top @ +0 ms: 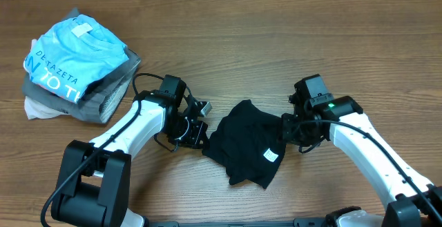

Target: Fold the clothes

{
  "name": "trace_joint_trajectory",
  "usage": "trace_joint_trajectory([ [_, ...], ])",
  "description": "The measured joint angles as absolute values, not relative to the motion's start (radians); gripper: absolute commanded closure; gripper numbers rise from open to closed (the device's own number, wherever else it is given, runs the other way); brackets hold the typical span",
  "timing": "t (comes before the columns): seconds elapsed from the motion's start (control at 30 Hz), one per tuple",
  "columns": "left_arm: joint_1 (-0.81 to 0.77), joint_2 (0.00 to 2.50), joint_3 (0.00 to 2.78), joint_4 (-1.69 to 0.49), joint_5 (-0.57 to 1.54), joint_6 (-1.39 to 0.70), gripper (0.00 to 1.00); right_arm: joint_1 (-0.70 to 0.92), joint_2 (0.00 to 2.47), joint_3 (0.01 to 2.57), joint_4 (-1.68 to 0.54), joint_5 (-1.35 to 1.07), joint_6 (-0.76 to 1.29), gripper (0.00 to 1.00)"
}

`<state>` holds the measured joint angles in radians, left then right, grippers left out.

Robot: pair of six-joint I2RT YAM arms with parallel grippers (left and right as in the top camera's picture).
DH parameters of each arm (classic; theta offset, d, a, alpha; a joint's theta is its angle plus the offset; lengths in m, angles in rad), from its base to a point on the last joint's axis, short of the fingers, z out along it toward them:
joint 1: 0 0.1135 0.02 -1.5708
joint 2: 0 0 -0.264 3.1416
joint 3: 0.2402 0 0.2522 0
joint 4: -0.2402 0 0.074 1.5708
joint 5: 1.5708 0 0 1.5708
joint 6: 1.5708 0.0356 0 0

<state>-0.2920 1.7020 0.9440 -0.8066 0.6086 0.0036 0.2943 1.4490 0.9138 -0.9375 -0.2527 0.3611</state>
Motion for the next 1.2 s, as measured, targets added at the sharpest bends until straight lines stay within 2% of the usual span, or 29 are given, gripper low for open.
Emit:
trace_joint_trajectory([
  [0.03,-0.292,1.702,0.944,-0.807,0.608,0.004,0.96,0.294,1.451,0.911,-0.930,-0.255,0.363,0.96],
  [0.27,-0.292,1.702,0.944,-0.807,0.608,0.004,0.96,0.226,1.451,0.908,-0.883,-0.155,0.369,0.96],
  [0.3,-0.292,1.702,0.944,-0.806,0.608,0.004,0.96,0.207,1.451,0.908,-0.876,-0.148,0.370,0.89],
  [0.33,-0.292,1.702,0.944,-0.806,0.608,0.004,0.96,0.189,1.451,0.908,-0.883,-0.148,0.374,0.66],
  [0.37,-0.292,1.702,0.944,-0.807,0.608,0.004,0.95,0.172,1.451,0.908,-0.897,-0.149,0.376,0.55],
  [0.43,-0.292,1.702,0.944,-0.807,0.608,0.004,0.92,0.157,1.451,0.908,-0.938,-0.160,0.363,0.44],
  [0.47,-0.292,1.702,0.944,-0.807,0.608,0.004,0.88,0.155,1.451,0.908,-0.952,-0.170,0.360,0.41],
  [0.53,-0.292,1.702,0.944,-0.805,0.607,0.012,0.65,0.156,1.451,0.906,-0.957,-0.211,0.343,0.38],
  [0.57,-0.292,1.702,0.944,-0.804,0.606,0.012,0.49,0.157,1.451,0.904,-0.950,-0.228,0.337,0.38],
  [0.6,-0.292,1.702,0.944,-0.804,0.604,0.010,0.41,0.157,1.451,0.900,-0.937,-0.251,0.331,0.39],
  [0.63,-0.292,1.702,0.944,-0.804,0.604,0.010,0.37,0.157,1.451,0.898,-0.927,-0.271,0.327,0.43],
  [0.7,-0.292,1.702,0.944,-0.804,0.600,0.008,0.36,0.157,1.454,0.892,-0.904,-0.307,0.314,0.52],
  [0.83,-0.292,1.702,0.944,-0.804,0.600,0.007,0.36,0.157,1.474,0.881,-0.873,-0.349,0.313,0.59],
  [1.0,-0.292,1.702,0.944,-0.804,0.597,0.007,0.36,0.157,1.502,0.822,-0.814,-0.370,0.309,0.96],
  [1.2,-0.292,1.702,0.944,-0.804,0.597,0.007,0.36,0.150,1.504,0.822,-0.804,-0.369,0.313,0.96],
])
